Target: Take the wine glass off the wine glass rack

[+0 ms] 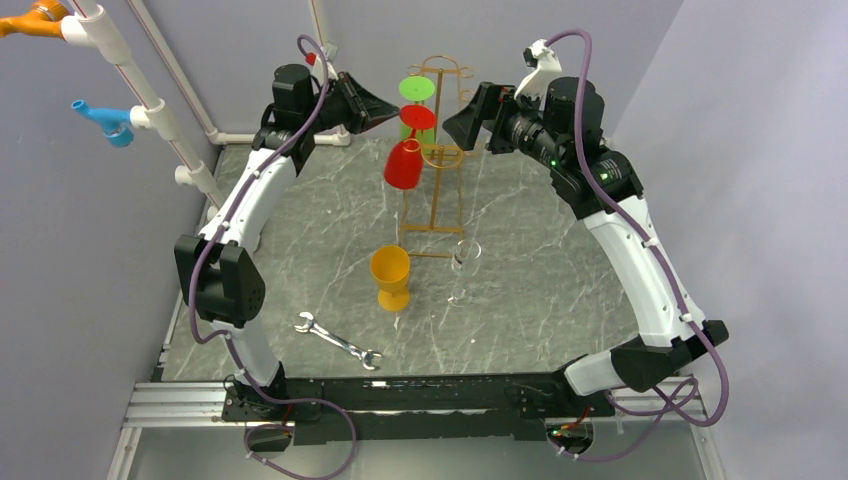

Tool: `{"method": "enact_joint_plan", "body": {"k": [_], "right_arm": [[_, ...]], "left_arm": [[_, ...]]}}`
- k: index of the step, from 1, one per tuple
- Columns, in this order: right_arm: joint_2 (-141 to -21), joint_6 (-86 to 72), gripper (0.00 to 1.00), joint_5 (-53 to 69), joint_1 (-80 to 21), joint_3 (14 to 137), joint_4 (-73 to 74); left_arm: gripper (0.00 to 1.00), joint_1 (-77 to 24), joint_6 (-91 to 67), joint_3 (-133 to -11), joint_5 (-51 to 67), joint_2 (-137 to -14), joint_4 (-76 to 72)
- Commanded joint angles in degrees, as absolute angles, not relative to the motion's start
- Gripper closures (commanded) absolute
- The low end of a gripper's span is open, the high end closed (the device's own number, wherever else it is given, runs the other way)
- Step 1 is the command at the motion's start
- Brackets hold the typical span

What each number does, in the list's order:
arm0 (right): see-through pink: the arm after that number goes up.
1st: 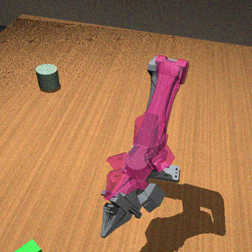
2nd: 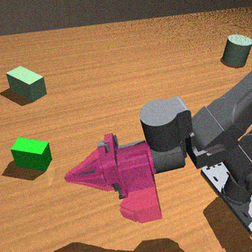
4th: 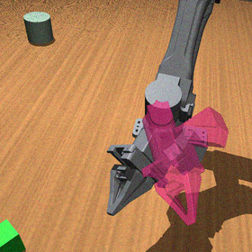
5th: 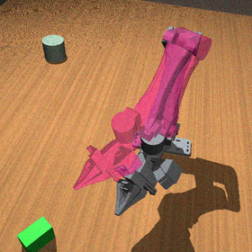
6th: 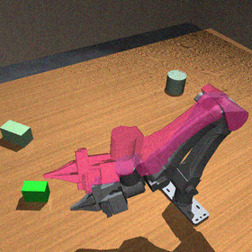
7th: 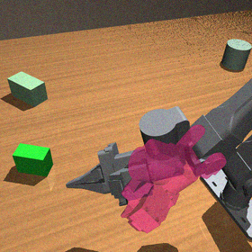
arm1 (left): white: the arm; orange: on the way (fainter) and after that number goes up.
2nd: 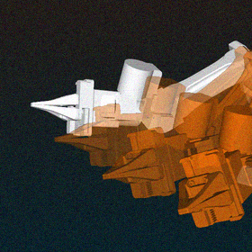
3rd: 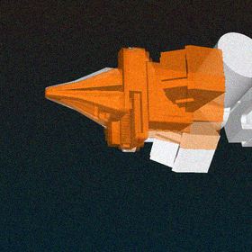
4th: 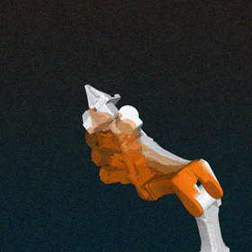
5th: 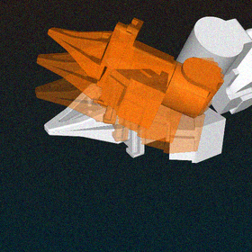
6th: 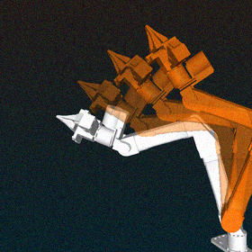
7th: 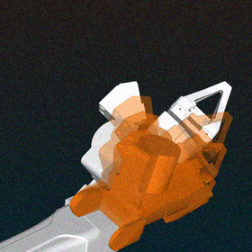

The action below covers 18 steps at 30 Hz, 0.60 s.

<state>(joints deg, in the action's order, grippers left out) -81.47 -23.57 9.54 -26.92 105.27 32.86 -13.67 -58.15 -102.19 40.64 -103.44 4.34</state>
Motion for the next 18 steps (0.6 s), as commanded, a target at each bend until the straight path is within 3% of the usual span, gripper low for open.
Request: {"method": "enact_joint_plan", "body": {"k": [1,5,10,18], "right_arm": [[-79.17,-23.29,0.00,10.19,-26.52,105.39,30.15],[-79.10,-23.25,0.00,10.09,-26.57,105.39,30.15],[-79.08,-23.20,0.00,10.04,-26.61,105.38,30.15],[-79.35,-23.29,0.00,10.26,-26.63,105.46,30.19]], "left_arm": [[0.87,-13.32,-60.09,-105.34,40.55,-103.30,3.45],[0.81,-13.27,-59.92,-105.34,40.99,-103.71,3.99],[0.50,-12.95,-58.16,-103.71,39.72,-102.83,6.07],[0.46,-12.83,-58.43,-102.88,41.15,-103.55,4.58]]}}
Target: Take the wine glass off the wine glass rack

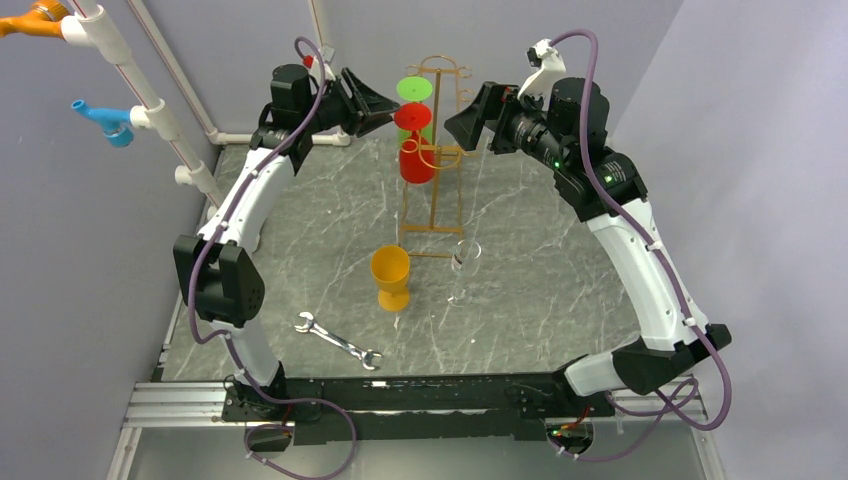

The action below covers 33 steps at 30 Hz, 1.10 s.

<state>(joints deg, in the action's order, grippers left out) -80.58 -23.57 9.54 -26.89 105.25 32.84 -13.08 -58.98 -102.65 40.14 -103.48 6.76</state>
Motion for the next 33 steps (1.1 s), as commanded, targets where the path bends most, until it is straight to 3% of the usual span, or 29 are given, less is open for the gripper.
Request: {"method": "enact_joint_plan", "body": {"k": [1,15,33], "right_arm": [[-79.36,-23.37,0.00,10.25,-26.58,105.47,30.23],[-79.80,-23.30,0.00,10.23,-26.59,105.64,30.28],[-79.72,-23.21,0.00,10.07,-26.64,105.65,30.41]], "left_arm": [[0.47,-12.83,-58.70,-102.70,41.42,-103.69,4.12],[0.51,-13.40,-61.14,-101.97,43.58,-105.48,0.46],[0.68,-14.03,-64.20,-101.86,44.05,-106.65,-4.11]]}}
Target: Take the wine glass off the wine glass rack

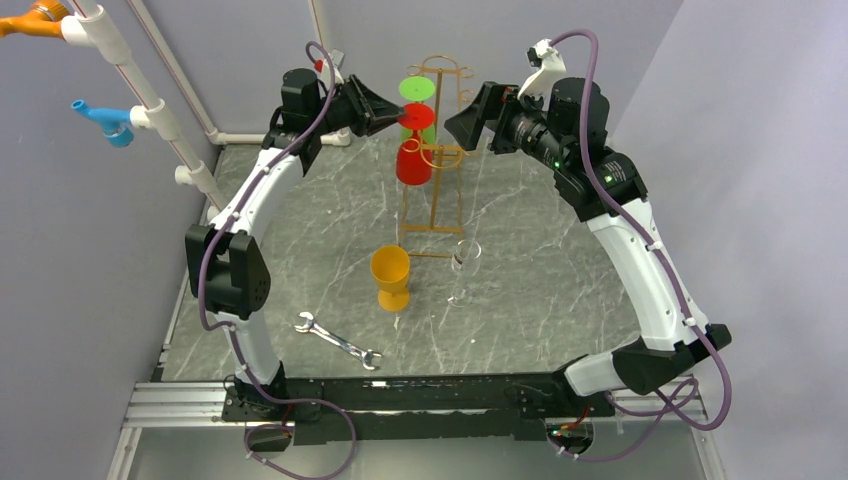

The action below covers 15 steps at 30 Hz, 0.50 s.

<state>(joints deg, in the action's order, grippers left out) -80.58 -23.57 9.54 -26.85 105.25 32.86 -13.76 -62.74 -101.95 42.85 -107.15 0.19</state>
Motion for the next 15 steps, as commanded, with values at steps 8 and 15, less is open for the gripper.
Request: {"method": "enact_joint_plan", "body": {"k": [8,15], "right_arm": [[-79.40,-23.12,0.00,9.84,-26.59,105.38,30.28],[-79.45,-23.12,0.00,9.83,-26.54,105.40,30.33]], "left_arm": [[0.76,-14.06,-65.45,-101.45,44.29,-106.72,-5.39],[0.86,-14.03,-66.13,-101.06,44.70,-106.68,-6.42]]}}
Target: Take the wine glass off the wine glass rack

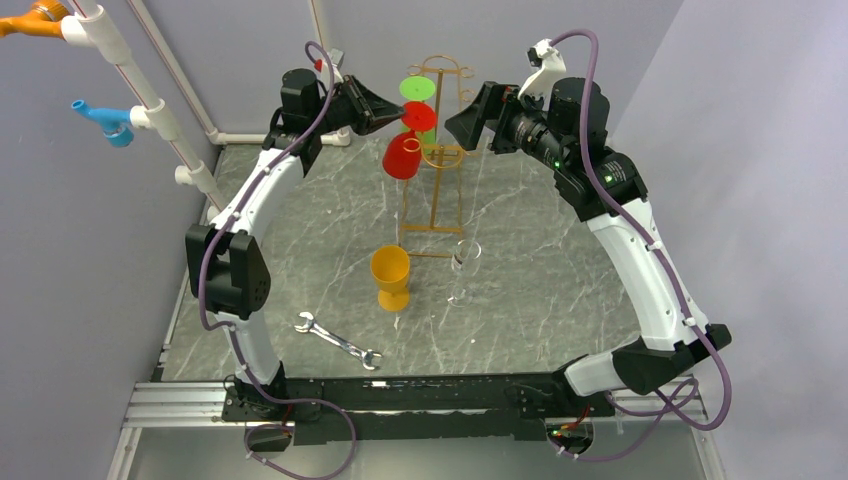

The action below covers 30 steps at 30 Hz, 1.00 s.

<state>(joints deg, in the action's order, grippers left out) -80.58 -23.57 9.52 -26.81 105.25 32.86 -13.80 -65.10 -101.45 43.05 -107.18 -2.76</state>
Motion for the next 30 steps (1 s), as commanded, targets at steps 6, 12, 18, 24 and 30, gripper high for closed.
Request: {"method": "enact_joint_plan", "body": {"k": [6,12,18,24,30], "right_arm": [[-79.45,-23.12,0.00,9.84,-26.54,105.47,30.32],[-79.39,-23.20,0.00,10.00,-26.53,105.38,30.33],[-79.45,-23.26,0.00,10.14,-26.54,105.40,30.32],[-79.41,-23.38,0.00,10.35,-26.48,105.57,30.32],[-79.30,-23.42,0.00,10.43,-26.50,105.47,30.23]], "left_arm": [[0.90,-14.01,-66.80,-101.04,44.86,-106.61,-6.84],[0.94,-14.04,-67.04,-101.25,44.90,-106.44,-6.25],[0.96,-14.04,-67.18,-102.33,44.93,-106.39,-5.07],[1.00,-13.97,-68.07,-102.68,44.63,-106.04,-4.10],[1.00,-13.82,-71.65,-100.71,44.56,-105.86,-7.36]]}}
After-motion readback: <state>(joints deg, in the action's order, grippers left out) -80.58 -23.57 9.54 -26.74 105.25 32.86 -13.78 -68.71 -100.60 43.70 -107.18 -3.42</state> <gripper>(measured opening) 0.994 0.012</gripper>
